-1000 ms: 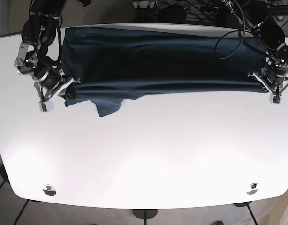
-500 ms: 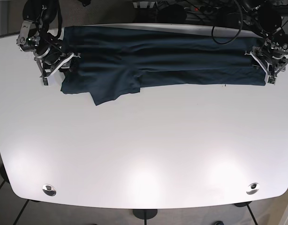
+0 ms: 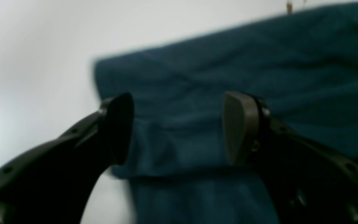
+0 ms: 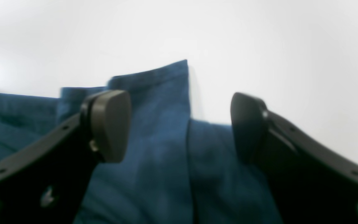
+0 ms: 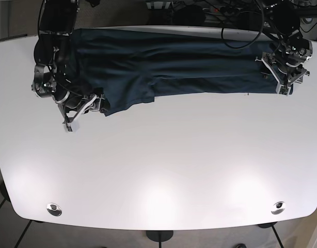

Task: Fold the T-shirt properly
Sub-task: 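Tuck the folded strip's ends inward with both grippers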

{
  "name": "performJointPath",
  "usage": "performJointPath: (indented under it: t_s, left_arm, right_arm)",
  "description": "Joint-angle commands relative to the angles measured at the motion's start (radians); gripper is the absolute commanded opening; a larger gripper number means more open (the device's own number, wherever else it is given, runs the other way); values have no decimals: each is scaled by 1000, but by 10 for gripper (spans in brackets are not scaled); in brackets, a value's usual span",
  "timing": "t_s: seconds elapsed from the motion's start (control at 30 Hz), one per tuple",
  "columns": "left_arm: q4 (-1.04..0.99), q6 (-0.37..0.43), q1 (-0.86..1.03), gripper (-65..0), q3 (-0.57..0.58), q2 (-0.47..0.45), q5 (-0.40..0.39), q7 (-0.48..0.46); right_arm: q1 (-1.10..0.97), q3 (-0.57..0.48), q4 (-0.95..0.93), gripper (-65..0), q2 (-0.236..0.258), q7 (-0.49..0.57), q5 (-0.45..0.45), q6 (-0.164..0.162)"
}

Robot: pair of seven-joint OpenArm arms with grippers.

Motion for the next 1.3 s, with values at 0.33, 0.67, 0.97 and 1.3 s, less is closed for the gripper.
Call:
performJointPath:
  t_s: [0.33,0.67,0.97,1.3]
  left_arm:
    - [-84,5,-5,-243,-6,-20,0,-9]
    - [-85,5,-5,-243,-6,-22,3,-9]
    - [-110,5,-8,-243,2,-22,5,-10]
    - [-154,5,-12,-243,-1,-23,3,-10]
  right_arm:
    - [50,-138,-154,-403,9,128,19,0]
    - [-46,3,212,-633,8,53,27,-1]
    - [-312,201,393,-633,-43,-96,19,0]
    - [-415,252,472,-263,-43,-4,58,8]
